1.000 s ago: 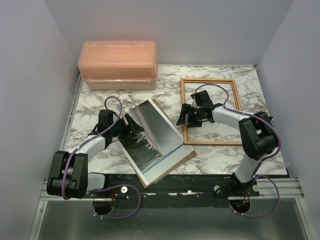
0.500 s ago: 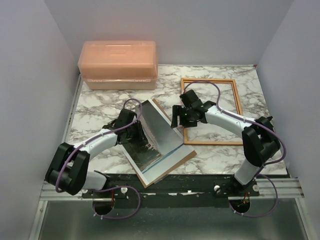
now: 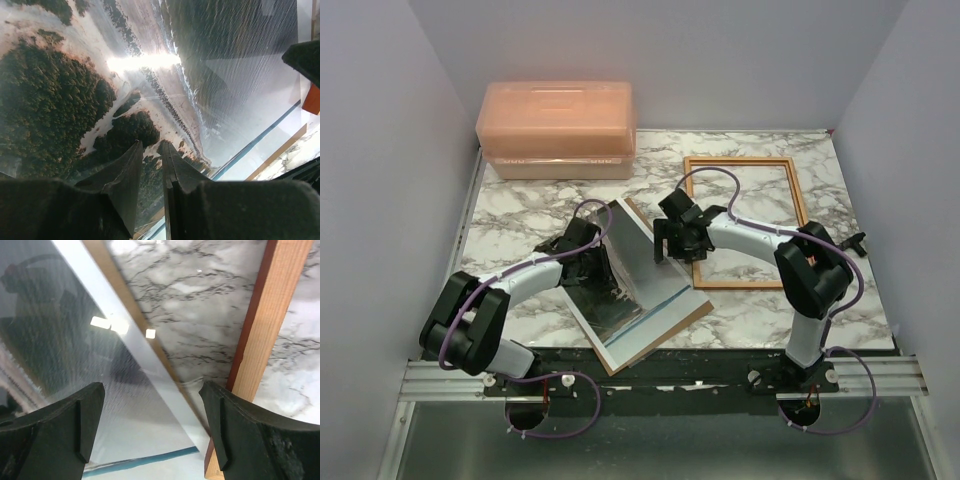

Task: Put the photo into the frame
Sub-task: Move the photo frame to the center of the board.

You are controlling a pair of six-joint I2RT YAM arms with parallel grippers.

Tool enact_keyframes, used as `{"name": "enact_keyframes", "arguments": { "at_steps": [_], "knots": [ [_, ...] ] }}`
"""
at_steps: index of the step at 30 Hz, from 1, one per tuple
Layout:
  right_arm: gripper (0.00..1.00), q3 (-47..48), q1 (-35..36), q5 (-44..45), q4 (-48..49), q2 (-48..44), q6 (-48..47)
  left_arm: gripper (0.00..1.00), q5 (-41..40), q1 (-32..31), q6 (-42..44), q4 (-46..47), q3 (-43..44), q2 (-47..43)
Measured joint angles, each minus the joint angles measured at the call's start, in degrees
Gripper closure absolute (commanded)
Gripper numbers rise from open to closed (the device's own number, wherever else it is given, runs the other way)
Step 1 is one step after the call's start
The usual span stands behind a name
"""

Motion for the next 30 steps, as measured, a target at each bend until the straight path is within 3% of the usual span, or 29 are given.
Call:
{"name": "enact_keyframes", "arguments": {
  "at_steps": [9,19,22,27,30],
  "knots": [
    [0.07,0.2,-0.3,7.4,-4.6,0.0,1.4,0.76,-1.3,-0.3,0.1,-1.1,0.7,0.2],
    [0.07,-0.8,-3.1,6.9,-5.1,-0.3,0.8,0.72,-3.0,-0.3,1.5,-3.6,1.9,0.2],
    [0.07,-0.9,-3.3,6.3,-5.0,-0.3,0.2,0.63,-4.2,-0.3,3.0,-5.4,2.7,0.2],
    [0.07,-1.9,-4.0,3.4,-3.7,-0.9,-1.2,0.3,-4.1,-0.3,5.0,-8.0,2.9,-2.4],
    [0.07,-3.1,-4.7,0.7,-2.2,-1.9,-2.2,0.24,-2.6,0.2,5.3,-9.0,2.9,-6.8]
  ]
}}
